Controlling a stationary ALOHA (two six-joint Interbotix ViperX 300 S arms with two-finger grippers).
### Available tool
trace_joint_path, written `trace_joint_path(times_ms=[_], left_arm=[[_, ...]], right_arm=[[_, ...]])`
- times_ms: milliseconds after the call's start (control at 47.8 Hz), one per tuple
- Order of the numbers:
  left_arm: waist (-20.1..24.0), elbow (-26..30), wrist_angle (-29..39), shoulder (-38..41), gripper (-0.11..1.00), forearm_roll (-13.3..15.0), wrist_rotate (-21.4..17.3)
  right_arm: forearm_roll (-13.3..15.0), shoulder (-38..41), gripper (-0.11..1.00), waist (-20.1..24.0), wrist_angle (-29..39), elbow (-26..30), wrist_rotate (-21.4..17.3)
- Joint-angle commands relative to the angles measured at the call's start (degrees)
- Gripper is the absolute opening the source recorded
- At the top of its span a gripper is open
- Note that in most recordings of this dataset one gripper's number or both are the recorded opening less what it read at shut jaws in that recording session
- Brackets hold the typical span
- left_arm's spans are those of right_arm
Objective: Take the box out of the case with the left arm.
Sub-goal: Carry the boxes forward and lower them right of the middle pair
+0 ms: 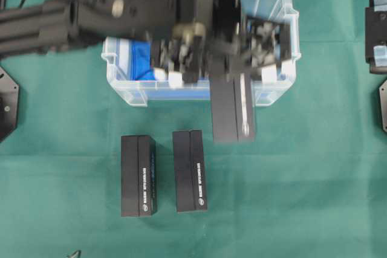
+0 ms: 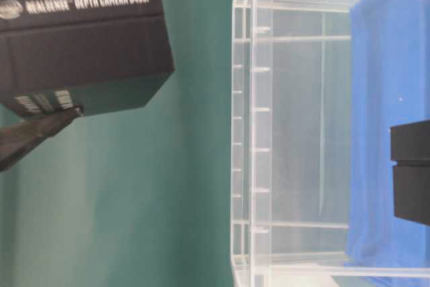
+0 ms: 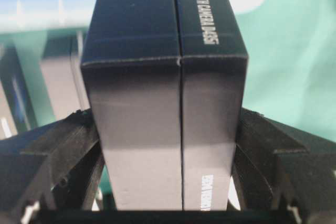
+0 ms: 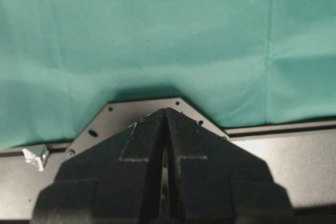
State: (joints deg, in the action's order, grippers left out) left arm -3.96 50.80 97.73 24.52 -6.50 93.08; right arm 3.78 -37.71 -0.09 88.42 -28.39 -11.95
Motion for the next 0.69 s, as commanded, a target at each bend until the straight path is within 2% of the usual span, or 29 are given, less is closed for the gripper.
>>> trace_joint_path(times_ms=[0,272,355,460,669], left_arm=[[-2.9,0.1,-0.2,-3.3,0.62,-0.9,2.5],[-11.3,-1.3,-0.2,-3.3,0.62,-1.0,12.6],[-12.7,-1.8,-0.2,-3.4,0.62,-1.0,14.9],[-13.5,-2.1,-0.2,-3.3,0.62,-1.0,16.1],[-13.4,-2.2,-0.2,-3.2,0.62,-1.0,16.2]], right_arm=[[-0.1,0.1,0.01,0.0,-0.5,0.6,0.0],[0.0,0.2,0.01,0.0,-0.5,0.6,0.0],[-0.1,0.2,0.01,-0.1,-0.5,0.6,0.0],[-0.1,0.2,0.01,0.0,-0.5,0.6,0.0],[-0.2,0.0,0.01,0.0,-0.4,0.6,-0.1]])
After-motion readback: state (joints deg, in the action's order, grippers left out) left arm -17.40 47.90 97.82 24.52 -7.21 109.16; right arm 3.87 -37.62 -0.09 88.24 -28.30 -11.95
